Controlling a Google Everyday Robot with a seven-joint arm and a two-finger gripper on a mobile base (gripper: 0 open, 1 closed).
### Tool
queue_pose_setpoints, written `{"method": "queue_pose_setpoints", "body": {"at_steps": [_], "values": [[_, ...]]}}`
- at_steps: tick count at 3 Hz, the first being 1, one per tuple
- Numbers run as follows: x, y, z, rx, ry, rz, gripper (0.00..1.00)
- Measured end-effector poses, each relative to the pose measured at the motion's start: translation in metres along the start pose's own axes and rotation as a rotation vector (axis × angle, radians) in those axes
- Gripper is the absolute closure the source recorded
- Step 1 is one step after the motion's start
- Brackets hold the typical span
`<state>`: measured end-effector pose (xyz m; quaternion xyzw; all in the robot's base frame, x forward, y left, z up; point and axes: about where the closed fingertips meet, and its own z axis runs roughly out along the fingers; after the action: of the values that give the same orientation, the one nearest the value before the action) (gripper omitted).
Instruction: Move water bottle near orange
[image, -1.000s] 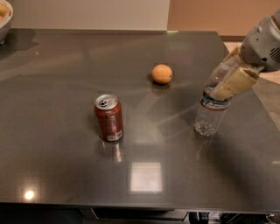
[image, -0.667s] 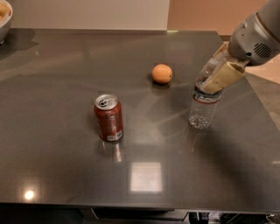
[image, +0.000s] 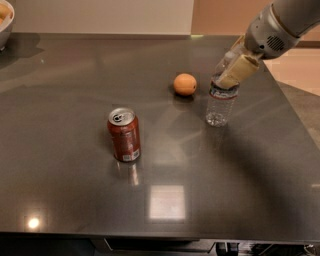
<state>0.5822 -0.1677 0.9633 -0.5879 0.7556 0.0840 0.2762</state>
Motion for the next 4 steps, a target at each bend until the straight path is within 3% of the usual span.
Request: {"method": "queue_pose_setpoints", "body": {"at_steps": [2, 4], "values": [[-0.014, -0.028, 0.006, 0.03, -0.016, -0.003, 1.0], [-0.016, -0.049, 0.019, 0.022, 0.001, 0.008, 1.0]]}}
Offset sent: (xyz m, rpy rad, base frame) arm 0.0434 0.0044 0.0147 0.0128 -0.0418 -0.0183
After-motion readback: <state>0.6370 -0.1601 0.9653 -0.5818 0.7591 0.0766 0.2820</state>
